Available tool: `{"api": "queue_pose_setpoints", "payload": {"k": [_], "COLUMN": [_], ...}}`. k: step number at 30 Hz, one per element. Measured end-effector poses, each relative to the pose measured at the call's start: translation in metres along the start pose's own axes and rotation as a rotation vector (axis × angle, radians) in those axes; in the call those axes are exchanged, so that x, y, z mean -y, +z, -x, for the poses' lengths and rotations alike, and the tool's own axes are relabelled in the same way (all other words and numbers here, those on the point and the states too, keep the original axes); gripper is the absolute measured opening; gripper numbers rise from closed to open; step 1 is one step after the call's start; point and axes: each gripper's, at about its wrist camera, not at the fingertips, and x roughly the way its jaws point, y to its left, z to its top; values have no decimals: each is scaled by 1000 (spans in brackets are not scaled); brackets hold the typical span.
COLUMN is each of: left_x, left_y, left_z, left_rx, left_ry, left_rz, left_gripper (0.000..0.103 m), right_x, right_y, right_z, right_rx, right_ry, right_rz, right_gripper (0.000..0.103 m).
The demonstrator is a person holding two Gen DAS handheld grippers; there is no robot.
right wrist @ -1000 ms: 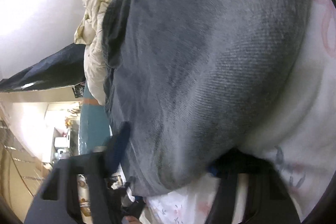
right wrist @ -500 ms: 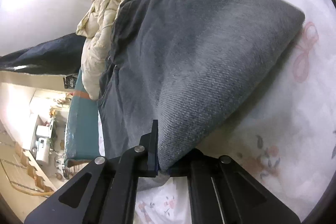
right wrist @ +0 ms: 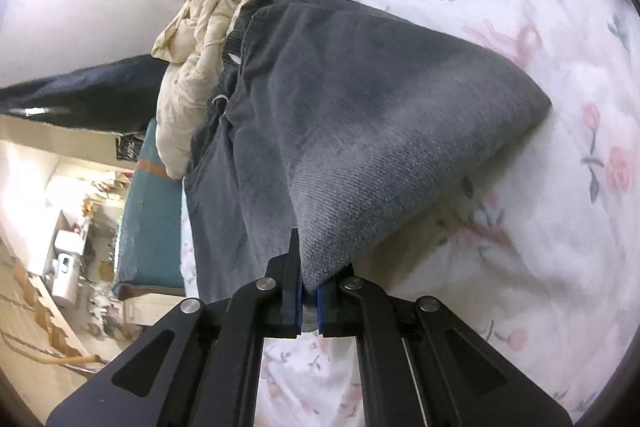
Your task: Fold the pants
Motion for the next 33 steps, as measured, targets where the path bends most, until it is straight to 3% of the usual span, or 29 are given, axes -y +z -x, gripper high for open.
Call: {"api": "queue_pose_setpoints", "payload": {"k": [3,7,9,10,11,12,13,15,21,24,28,33], "left_x": [-9,-3,8,13,19,24,28,33,46,59,54,21], "left_y": [-6,-5,1,3,6,8,10,10,-1,-12,-26,-57], "left_z": [-5,-15,-24,-29,-35,-40,-45,-40,3,26,44,66], "left_rx": [5,49,66,70,74,59,53,92,147,196,190,137], "left_ry": [15,-43,-51,-44,-49,-49,-30,-36,45,116,106,150], "left_rz": [7,30,6,-9,-33,-54,-75,-107,-150,-193,-195,-175], "left_gripper": [52,61,59,51,39,15,6,4,2,2,2,2], "right_x": [6,11,11,12,13,16,18,21,9,-15,-24,-8], "right_y": [-2,-2,-2,-2,-1,0,-1,1,-6,-15,-30,-65], "right_z": [-3,-11,-15,-16,-17,-19,-18,-18,-5,5,22,55], "right_rx": [-5,-18,-23,-26,-29,-32,-31,-31,-10,10,13,-7], "right_ry": [-3,-2,6,7,5,7,5,-9,-62,-100,-112,-142], "right_rz": [-19,-58,-65,-67,-70,-76,-80,-75,-8,100,110,59], "right_gripper": [4,4,4,4,4,4,4,4,3,3,3,3]}}
